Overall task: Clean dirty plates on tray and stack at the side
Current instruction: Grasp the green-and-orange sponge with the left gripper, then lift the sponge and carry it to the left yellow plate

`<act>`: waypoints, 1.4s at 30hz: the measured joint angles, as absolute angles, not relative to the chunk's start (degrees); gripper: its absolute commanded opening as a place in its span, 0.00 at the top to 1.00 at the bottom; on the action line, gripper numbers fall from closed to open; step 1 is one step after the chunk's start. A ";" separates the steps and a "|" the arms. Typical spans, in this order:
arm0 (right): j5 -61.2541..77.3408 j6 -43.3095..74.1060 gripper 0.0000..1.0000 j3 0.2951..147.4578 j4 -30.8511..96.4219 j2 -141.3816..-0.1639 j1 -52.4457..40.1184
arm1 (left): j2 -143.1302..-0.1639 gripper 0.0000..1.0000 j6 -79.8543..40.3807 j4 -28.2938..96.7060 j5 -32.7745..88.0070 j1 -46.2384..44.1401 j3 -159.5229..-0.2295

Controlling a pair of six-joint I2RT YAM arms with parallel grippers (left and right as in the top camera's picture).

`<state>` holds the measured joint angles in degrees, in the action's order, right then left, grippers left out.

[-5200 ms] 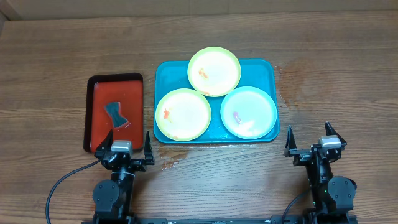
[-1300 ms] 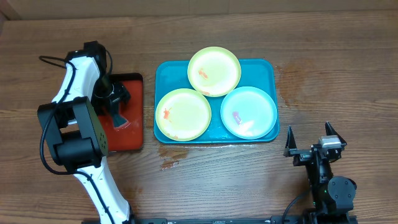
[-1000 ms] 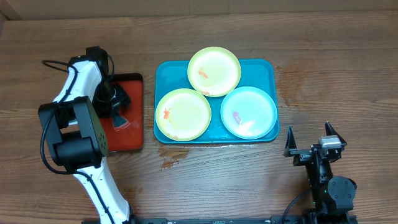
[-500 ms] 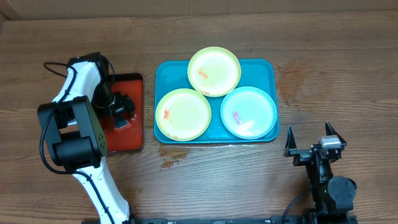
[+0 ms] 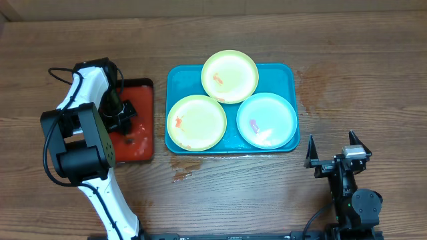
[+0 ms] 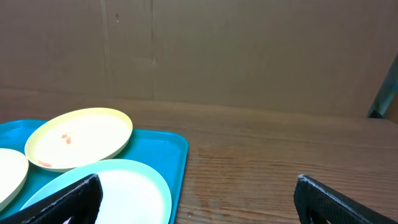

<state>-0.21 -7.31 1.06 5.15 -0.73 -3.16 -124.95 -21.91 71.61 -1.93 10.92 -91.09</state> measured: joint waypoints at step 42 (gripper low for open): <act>-0.21 -7.31 0.00 1.06 5.19 -0.73 -3.16 | -125.71 0.96 -19.57 79.44 -1.87 10.87 -107.55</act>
